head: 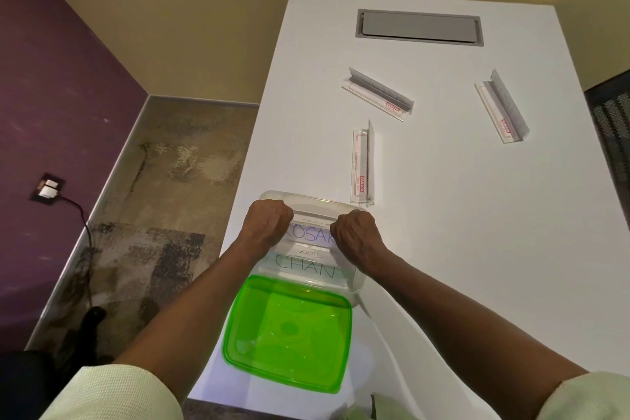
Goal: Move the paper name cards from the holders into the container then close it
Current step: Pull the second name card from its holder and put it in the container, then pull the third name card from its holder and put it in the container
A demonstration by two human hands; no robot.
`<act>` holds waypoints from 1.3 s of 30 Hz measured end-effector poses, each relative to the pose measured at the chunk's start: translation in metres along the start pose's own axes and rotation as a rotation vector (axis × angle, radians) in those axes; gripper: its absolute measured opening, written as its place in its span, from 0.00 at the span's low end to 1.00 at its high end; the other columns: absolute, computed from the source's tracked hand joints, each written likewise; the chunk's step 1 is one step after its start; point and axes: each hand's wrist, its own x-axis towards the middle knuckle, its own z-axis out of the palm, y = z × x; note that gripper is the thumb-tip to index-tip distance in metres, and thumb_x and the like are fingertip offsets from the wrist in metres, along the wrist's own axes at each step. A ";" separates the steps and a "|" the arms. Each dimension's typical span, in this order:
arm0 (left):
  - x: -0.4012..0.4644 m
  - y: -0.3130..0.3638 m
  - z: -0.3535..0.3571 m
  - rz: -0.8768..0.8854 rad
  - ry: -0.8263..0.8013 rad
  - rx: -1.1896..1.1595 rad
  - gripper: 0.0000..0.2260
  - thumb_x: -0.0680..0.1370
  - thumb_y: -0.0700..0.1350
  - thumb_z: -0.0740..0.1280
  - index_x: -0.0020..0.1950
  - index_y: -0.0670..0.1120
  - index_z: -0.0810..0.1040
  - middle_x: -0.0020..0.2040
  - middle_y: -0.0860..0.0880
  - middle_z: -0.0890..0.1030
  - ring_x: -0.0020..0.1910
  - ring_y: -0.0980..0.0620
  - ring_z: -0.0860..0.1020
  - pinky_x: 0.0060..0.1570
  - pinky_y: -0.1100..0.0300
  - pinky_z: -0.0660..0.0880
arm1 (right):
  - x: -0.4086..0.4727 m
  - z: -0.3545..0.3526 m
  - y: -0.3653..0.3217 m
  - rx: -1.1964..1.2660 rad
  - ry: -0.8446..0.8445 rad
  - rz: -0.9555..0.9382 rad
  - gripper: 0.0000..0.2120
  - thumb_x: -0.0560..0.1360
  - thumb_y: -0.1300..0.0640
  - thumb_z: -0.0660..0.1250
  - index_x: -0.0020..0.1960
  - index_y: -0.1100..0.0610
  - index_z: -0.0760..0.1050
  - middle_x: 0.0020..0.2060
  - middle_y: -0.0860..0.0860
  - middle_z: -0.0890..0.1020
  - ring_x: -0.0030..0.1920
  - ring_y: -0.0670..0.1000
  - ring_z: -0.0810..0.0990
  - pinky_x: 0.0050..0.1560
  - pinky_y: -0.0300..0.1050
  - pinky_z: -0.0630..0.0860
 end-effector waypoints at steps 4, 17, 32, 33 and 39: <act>0.000 0.000 0.002 -0.009 0.021 -0.008 0.12 0.78 0.37 0.58 0.49 0.47 0.81 0.47 0.46 0.83 0.45 0.45 0.82 0.40 0.58 0.73 | 0.001 0.002 -0.001 -0.001 0.001 -0.009 0.14 0.78 0.69 0.55 0.40 0.54 0.70 0.34 0.50 0.71 0.35 0.51 0.69 0.38 0.45 0.65; -0.006 0.005 -0.006 -0.050 0.007 -0.032 0.08 0.75 0.36 0.64 0.44 0.46 0.81 0.42 0.45 0.83 0.40 0.45 0.82 0.36 0.60 0.71 | -0.007 0.000 -0.002 0.050 0.044 0.007 0.11 0.78 0.66 0.56 0.48 0.57 0.76 0.41 0.53 0.80 0.44 0.54 0.76 0.38 0.45 0.65; 0.011 0.048 -0.080 -0.184 0.347 -0.403 0.08 0.78 0.40 0.64 0.47 0.45 0.84 0.43 0.44 0.84 0.40 0.43 0.81 0.37 0.58 0.71 | -0.069 -0.031 0.065 0.369 0.447 0.198 0.25 0.56 0.71 0.75 0.25 0.53 0.59 0.17 0.55 0.70 0.22 0.51 0.59 0.26 0.36 0.51; 0.013 0.055 -0.087 -0.198 0.363 -0.424 0.09 0.78 0.39 0.63 0.46 0.45 0.83 0.42 0.45 0.84 0.40 0.43 0.80 0.36 0.58 0.71 | -0.075 -0.029 0.073 0.373 0.463 0.211 0.25 0.55 0.70 0.74 0.26 0.52 0.58 0.17 0.54 0.67 0.23 0.51 0.57 0.26 0.36 0.49; 0.028 0.097 -0.126 -0.229 0.317 -0.550 0.09 0.72 0.34 0.61 0.34 0.44 0.76 0.32 0.46 0.75 0.31 0.46 0.70 0.32 0.56 0.70 | -0.106 -0.008 0.117 0.357 0.557 0.290 0.28 0.52 0.71 0.73 0.30 0.53 0.55 0.24 0.49 0.56 0.25 0.51 0.54 0.29 0.38 0.47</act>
